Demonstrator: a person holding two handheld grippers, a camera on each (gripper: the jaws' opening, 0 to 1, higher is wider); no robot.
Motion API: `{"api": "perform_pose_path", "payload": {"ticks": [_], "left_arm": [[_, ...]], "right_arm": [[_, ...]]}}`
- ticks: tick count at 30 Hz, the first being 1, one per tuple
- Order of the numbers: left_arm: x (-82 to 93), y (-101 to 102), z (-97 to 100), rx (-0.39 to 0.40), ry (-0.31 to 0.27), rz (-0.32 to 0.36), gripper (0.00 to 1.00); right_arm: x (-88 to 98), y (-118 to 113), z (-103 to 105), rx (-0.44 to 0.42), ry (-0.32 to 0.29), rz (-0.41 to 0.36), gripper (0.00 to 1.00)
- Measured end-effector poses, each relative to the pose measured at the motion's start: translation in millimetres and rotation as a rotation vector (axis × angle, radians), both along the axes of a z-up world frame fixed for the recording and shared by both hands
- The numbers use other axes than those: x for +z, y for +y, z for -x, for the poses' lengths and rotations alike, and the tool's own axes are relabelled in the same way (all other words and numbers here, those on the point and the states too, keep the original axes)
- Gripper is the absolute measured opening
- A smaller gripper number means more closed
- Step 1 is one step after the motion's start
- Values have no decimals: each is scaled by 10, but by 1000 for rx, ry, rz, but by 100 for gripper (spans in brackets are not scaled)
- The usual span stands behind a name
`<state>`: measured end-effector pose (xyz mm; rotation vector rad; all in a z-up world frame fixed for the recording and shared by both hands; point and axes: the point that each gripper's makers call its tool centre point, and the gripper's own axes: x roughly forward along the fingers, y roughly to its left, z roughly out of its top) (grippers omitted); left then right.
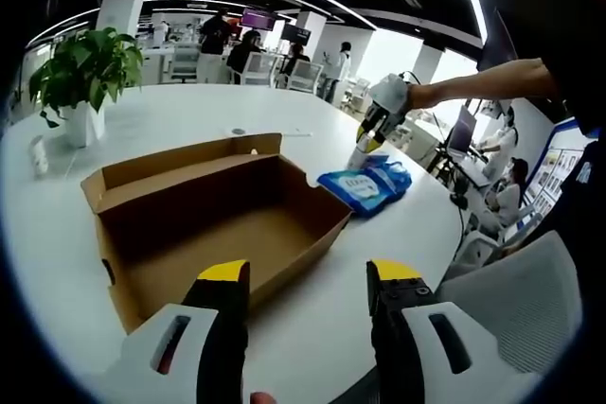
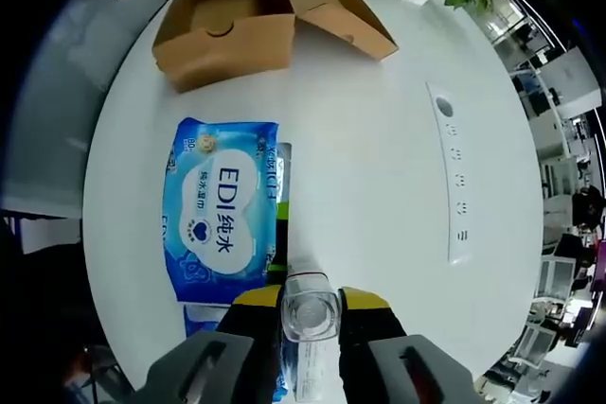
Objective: Operate the shoe box by opening the lid, removing the specified soft item, and placing it in the target area until the item is outside and the box remains undamaged.
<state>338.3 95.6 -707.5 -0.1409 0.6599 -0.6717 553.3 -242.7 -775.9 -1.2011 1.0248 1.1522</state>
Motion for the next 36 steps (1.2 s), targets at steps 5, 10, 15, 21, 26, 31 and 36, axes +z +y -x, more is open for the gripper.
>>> {"api": "perform_pose_path", "payload": {"ticks": [5, 10, 15, 21, 26, 31, 36], "left_arm": [[2, -11, 4, -5, -1, 0, 50], [16, 5, -3, 5, -2, 6, 50], [5, 13, 1, 8, 2, 7, 51], [13, -7, 5, 5, 2, 9, 51], [16, 2, -4, 10, 2, 12, 51], [20, 2, -5, 8, 3, 14, 51], [27, 1, -7, 8, 3, 19, 51]], "right_arm": [[-16, 3, 55, 12, 7, 17, 19], [-31, -14, 38, 10, 6, 21, 20], [-38, -8, 0, 6, 1, 16, 21], [-49, -8, -26, 10, -8, 14, 23], [-28, -20, -41, 11, -22, 16, 26], [26, -22, -73, 14, -50, 12, 29], [100, 2, -97, -1, -84, -4, 31]]}}
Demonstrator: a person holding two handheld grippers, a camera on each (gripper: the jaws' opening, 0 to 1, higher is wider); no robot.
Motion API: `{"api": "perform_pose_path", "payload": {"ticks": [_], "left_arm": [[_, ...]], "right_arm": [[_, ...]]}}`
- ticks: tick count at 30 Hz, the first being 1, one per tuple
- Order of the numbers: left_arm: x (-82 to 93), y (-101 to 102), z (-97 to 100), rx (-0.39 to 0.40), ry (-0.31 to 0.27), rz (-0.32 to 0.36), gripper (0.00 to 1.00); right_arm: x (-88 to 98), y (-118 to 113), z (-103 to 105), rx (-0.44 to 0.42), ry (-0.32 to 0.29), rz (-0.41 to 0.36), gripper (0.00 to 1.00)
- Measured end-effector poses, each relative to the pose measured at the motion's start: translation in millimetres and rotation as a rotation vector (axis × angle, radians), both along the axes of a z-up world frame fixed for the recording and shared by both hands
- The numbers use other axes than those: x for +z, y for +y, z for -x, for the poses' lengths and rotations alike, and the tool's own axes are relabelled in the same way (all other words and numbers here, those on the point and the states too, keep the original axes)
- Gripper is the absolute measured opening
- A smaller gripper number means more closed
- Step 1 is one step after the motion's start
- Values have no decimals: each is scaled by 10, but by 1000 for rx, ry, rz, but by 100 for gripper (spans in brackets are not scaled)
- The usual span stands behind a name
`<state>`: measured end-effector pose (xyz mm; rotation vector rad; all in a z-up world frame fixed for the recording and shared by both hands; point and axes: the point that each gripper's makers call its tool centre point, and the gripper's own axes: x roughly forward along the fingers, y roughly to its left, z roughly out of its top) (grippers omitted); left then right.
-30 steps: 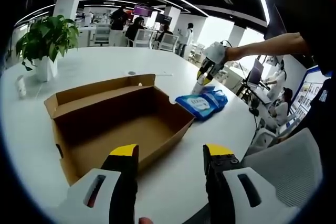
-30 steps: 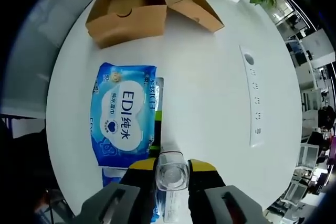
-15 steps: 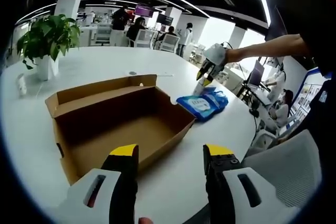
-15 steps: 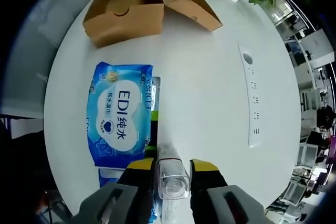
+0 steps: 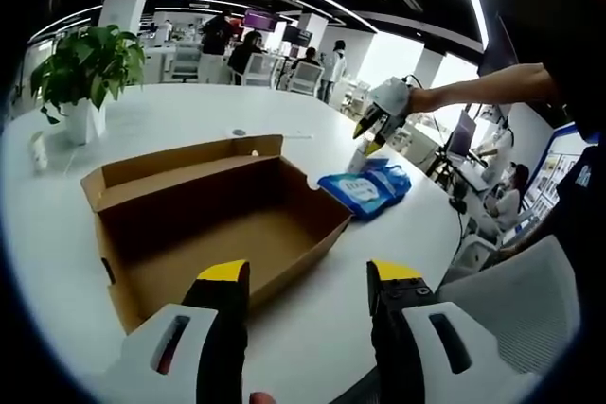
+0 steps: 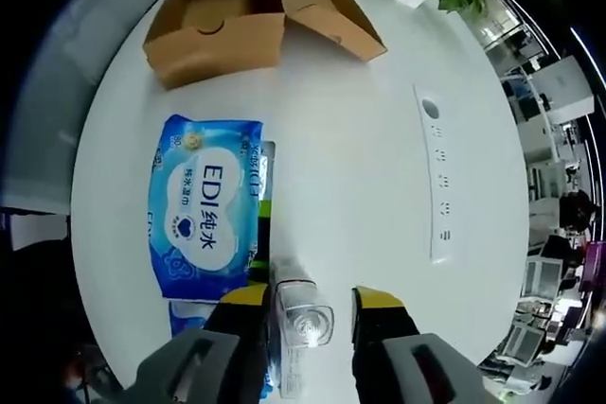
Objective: Operate the shoe box by opening the lid, removing the specified soft item, and placing it in the target area until the item is outside and the box remains undamaged.
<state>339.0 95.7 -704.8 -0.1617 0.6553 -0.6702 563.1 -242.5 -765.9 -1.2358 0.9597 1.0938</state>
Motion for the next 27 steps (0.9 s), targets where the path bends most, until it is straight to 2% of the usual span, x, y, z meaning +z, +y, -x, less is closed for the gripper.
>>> {"api": "perform_pose_path", "payload": {"ticks": [4, 16, 22, 23, 25, 27], "left_arm": [[23, -3, 7, 1, -2, 10, 51], [65, -31, 0, -18, -14, 40, 52], [105, -48, -1, -16, -23, 55, 51], [111, -51, -1, -16, -24, 56, 51], [129, -56, 1, -15, -27, 60, 51], [138, -59, -2, -15, -29, 64, 51]], "right_arm": [[96, 15, -30, -19, -33, -23, 32], [365, 26, 75, -130, -49, -114, 34], [561, 156, 132, -291, -66, -290, 34], [575, 162, 132, -303, -70, -301, 34], [646, 171, 96, -340, -119, -341, 33], [697, 242, 141, -391, -118, -417, 34]]}}
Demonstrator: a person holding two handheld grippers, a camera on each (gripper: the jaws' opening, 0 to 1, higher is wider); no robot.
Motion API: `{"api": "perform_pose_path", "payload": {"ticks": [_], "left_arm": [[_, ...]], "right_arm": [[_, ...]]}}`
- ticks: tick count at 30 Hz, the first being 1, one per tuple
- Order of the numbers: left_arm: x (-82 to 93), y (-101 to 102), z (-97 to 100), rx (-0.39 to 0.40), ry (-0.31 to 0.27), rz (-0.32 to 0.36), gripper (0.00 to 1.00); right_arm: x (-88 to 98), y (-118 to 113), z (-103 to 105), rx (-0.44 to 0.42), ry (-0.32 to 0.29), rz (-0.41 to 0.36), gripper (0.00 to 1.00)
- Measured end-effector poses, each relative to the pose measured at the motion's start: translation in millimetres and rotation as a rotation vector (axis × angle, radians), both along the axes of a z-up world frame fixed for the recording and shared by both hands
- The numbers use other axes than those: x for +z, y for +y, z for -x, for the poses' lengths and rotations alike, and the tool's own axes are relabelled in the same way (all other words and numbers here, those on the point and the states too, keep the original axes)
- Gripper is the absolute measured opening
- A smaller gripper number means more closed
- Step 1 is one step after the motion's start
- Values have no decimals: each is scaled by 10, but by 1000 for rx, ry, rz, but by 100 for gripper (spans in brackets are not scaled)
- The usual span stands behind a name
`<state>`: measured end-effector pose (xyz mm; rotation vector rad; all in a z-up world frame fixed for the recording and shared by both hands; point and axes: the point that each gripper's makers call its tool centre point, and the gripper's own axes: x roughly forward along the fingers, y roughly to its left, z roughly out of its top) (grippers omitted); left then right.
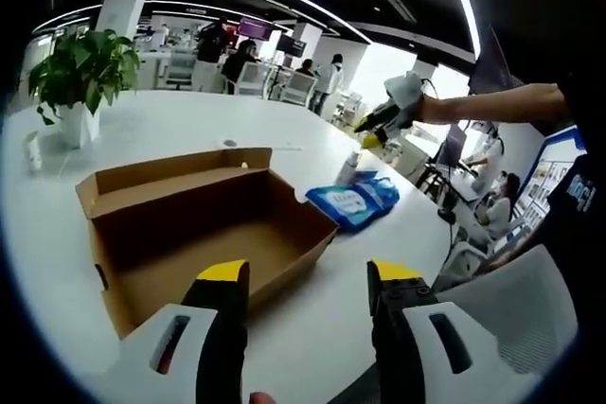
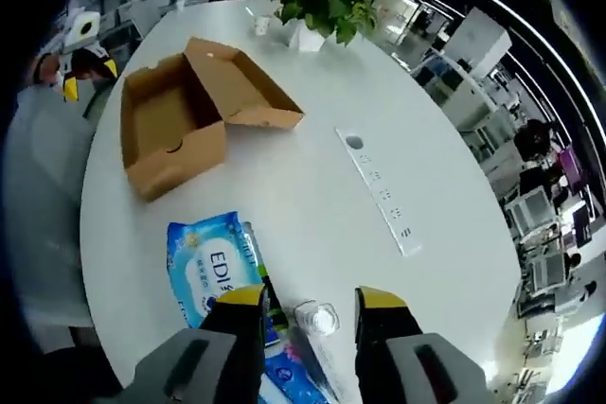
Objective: Operate the shoe box by opening the lid, removing the specified soft item, and placing it in the target area until the item is outside and the box remains undamaged.
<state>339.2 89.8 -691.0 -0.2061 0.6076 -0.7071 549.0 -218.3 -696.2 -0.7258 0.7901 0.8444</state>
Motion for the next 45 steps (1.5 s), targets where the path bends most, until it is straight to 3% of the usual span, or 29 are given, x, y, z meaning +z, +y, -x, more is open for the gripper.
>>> {"api": "perform_pose_path", "payload": {"ticks": [8, 16, 23, 28, 45], "left_arm": [[49, -21, 13, -1, -4, 21, 51], [132, -60, 38, -10, -16, 39, 51], [220, 26, 68, -14, -30, 40, 51], [242, 153, 71, -8, -33, 27, 51], [173, 756, 80, 69, -19, -12, 51]], "right_arm": [[108, 115, 180, -181, -12, -217, 34], [194, 262, 395, -279, -23, -358, 35], [249, 358, 562, -286, -36, -406, 36], [376, 516, 708, -312, -60, -496, 37], [322, 845, 1127, -362, -60, -611, 42]]}}
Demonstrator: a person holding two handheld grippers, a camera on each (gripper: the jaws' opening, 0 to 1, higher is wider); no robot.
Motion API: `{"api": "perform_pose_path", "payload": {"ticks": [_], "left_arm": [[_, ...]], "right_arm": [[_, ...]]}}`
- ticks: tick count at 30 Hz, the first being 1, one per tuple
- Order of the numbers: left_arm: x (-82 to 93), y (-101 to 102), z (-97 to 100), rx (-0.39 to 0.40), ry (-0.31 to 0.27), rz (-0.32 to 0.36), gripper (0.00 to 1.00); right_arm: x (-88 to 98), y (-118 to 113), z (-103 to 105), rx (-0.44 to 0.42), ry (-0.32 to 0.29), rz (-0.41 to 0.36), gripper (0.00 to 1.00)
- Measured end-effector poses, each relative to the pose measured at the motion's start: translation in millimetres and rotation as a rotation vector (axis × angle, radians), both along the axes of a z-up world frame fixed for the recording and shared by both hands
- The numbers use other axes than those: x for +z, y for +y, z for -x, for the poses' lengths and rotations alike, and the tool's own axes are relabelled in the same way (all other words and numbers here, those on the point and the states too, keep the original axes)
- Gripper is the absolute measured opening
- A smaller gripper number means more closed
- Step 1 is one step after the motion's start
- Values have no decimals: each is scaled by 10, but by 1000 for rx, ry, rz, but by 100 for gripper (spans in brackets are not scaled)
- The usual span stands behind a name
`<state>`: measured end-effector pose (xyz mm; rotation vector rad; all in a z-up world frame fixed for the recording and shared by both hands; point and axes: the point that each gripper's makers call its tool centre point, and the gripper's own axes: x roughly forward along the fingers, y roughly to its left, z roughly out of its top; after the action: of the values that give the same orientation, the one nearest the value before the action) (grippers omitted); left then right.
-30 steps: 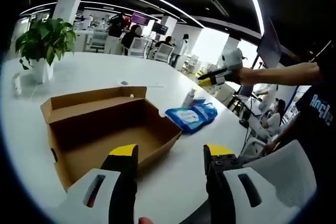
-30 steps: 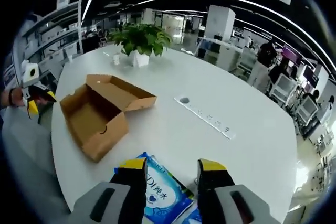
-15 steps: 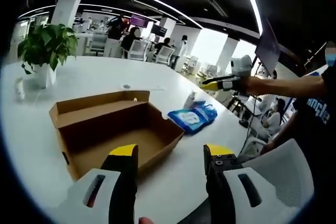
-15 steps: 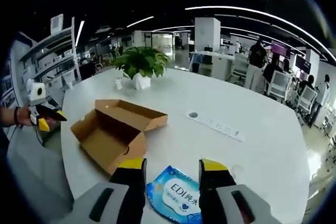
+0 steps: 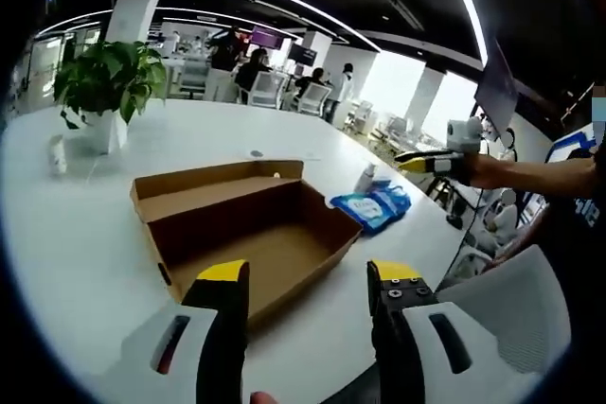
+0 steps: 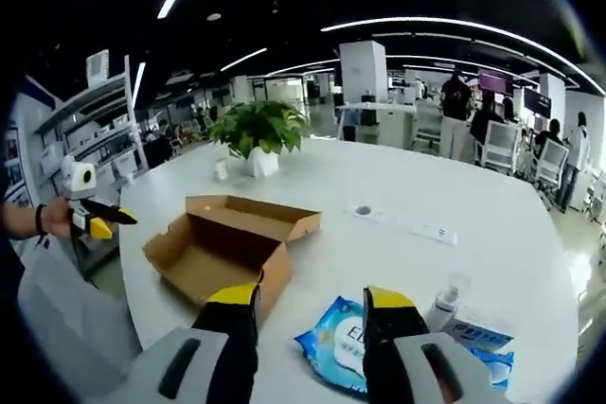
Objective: Operate the shoe box by opening the lid, removing the specified soft item, and placing it in the target area until the item is outside and the box remains undamaged.
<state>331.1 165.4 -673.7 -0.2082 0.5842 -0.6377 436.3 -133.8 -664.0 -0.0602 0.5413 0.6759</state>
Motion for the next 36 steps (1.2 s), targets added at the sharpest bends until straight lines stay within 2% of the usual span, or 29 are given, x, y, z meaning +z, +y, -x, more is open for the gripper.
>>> {"api": "perform_pose_path", "payload": {"ticks": [2, 7, 13, 17, 24, 31, 36], "left_arm": [[-20, 80, -12, 13, 3, -6, 51], [-112, 373, -85, 121, 33, -14, 51], [-400, 678, -168, 239, 123, -66, 49], [-525, 716, -200, 251, 150, -97, 47], [-846, 698, -236, 273, 245, -120, 41], [-1023, 623, -295, 263, 294, -135, 30], [-1088, 655, -324, 271, 311, -156, 28]], "right_arm": [[-5, 64, 63, -5, 2, -19, 43], [-61, 268, 250, -6, 8, -48, 44], [-91, 492, 425, -3, 17, -85, 48], [-130, 599, 521, 0, 19, -91, 49], [-203, 717, 601, -25, 41, -134, 51], [-312, 783, 644, -33, 67, -135, 51], [-338, 771, 642, -51, 76, -144, 51]]}}
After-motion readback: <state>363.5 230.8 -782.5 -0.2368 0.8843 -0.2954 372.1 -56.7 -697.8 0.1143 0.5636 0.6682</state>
